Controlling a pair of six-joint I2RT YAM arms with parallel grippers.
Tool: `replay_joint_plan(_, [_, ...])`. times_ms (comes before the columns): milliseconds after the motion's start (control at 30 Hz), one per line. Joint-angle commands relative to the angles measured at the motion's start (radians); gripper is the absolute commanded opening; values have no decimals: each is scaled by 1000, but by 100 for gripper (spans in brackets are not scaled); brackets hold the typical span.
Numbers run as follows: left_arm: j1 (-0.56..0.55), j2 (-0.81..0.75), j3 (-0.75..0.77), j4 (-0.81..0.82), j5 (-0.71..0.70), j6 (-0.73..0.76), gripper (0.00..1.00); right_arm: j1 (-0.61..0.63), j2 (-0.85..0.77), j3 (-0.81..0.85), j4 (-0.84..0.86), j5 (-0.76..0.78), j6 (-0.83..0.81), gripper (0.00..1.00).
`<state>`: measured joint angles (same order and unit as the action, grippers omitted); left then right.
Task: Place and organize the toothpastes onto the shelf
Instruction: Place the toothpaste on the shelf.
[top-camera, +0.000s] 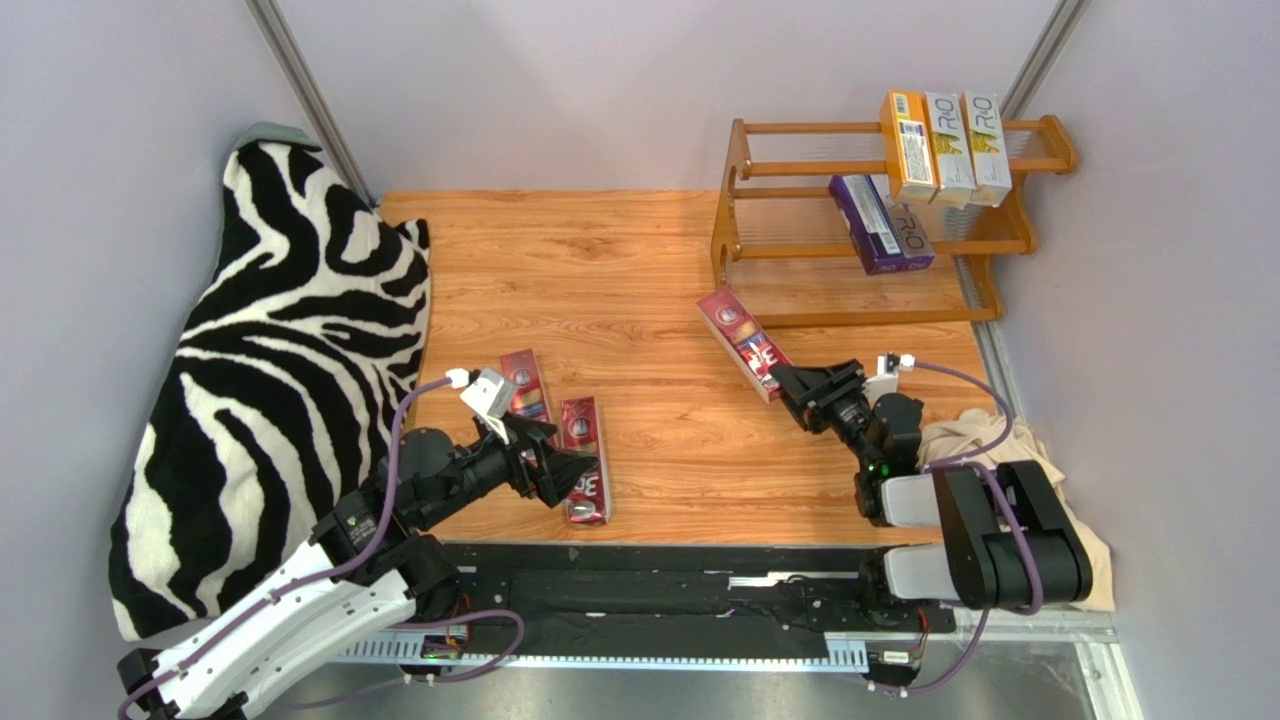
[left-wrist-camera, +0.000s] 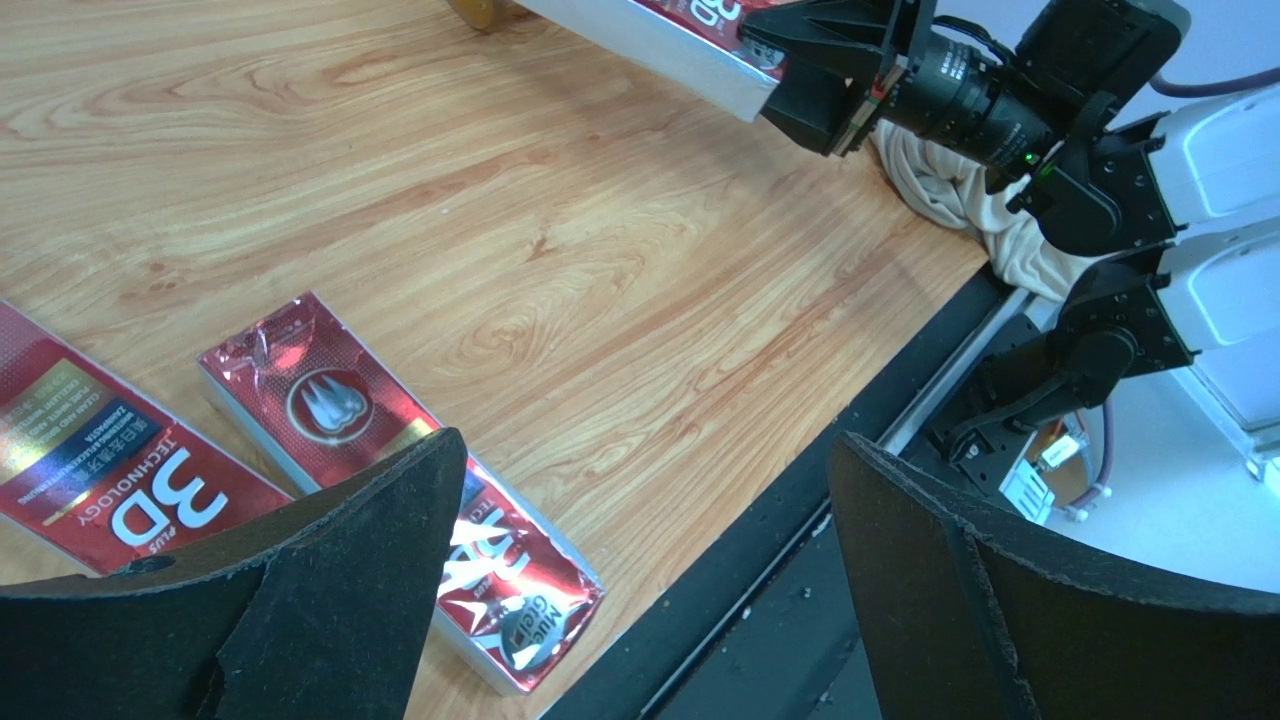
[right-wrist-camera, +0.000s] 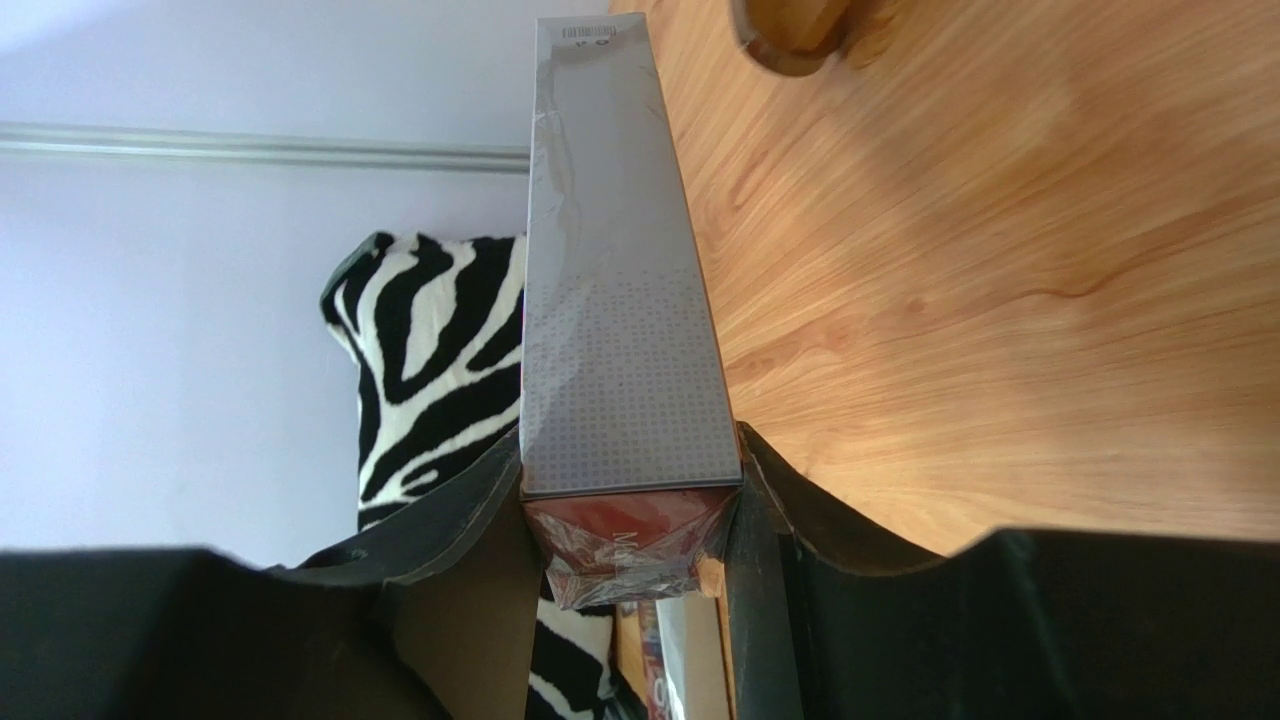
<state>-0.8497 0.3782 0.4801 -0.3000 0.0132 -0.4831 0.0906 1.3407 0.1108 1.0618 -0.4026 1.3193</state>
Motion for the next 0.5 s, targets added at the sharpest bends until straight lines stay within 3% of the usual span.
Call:
replay_joint_plan(0, [-2, -12, 28, -1, -10, 21, 99, -61, 72, 3, 177, -39, 23, 0])
replay_joint_plan(300, [-2, -19, 22, -8, -10, 29, 99, -163, 412, 62, 443, -125, 87, 0])
replay_joint_plan(467, [0, -18, 22, -21, -12, 37, 99, -187, 433, 75, 441, -116, 51, 0])
